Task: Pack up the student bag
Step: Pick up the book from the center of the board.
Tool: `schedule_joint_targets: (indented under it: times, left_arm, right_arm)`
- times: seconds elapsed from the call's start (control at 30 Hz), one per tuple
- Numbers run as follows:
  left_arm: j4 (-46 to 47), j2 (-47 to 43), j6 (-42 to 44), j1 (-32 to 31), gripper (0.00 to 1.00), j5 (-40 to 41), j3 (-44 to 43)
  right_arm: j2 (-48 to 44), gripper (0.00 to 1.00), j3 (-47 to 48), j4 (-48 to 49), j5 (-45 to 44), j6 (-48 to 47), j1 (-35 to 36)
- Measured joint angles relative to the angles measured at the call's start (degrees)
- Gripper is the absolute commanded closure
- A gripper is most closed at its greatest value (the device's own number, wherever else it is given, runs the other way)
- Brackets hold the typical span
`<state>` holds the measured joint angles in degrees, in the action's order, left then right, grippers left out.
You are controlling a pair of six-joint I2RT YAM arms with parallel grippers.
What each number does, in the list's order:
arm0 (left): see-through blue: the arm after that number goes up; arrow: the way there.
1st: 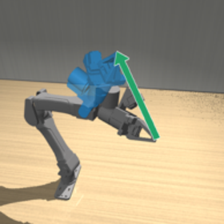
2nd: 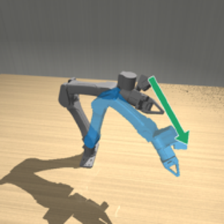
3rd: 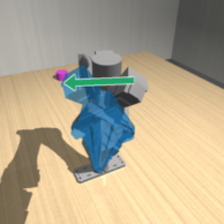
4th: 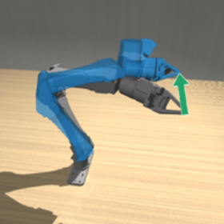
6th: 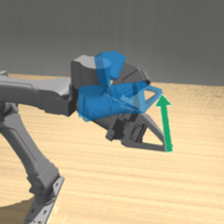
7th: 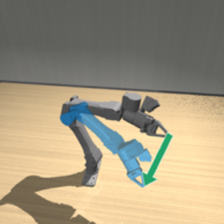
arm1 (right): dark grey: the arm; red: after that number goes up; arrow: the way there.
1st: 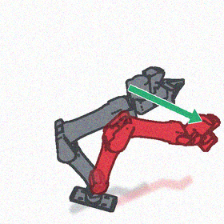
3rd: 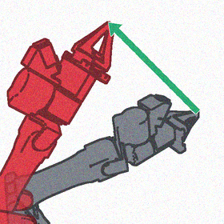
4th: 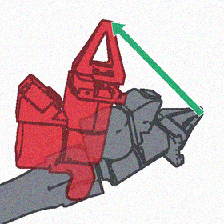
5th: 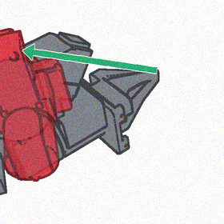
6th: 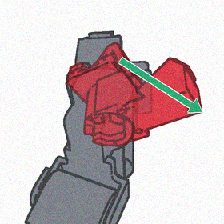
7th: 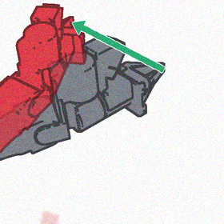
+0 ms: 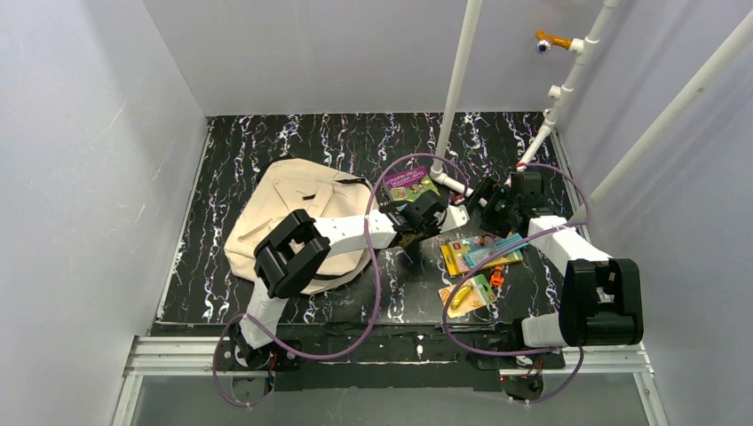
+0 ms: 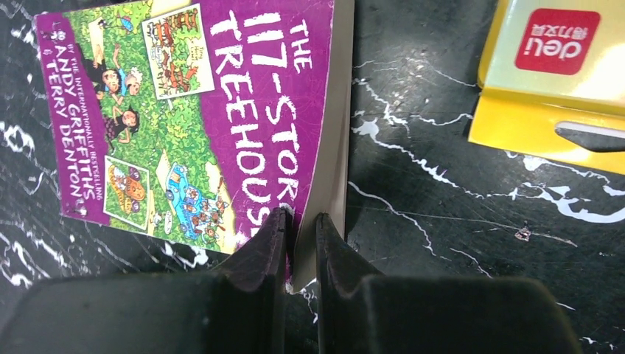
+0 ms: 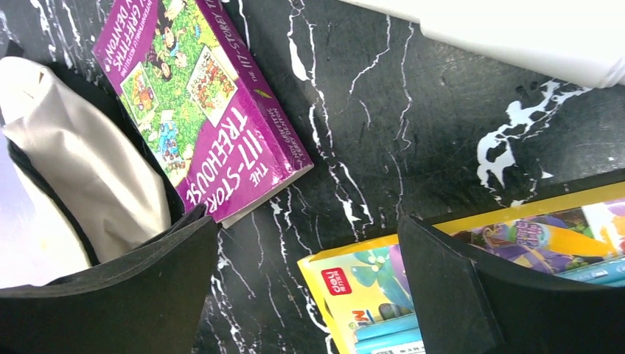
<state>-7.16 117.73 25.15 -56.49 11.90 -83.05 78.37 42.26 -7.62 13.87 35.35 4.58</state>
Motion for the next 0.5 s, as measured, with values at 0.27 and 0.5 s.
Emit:
schedule_joint_targets:
  times: [0.27,0.5]
  left_arm:
    - [-0.94,-3.72,-7.06,-0.07,1.00,7.17,0.15]
    - [-0.50,-6.88,-11.17,0.48,1.00,8.13,0.20]
  right_arm:
    - [2.71,0.00,-0.63,6.49,9.42,8.92,0.11]
    - [6.49,0.00,-4.24,18.23,17.05,19.89,1.70]
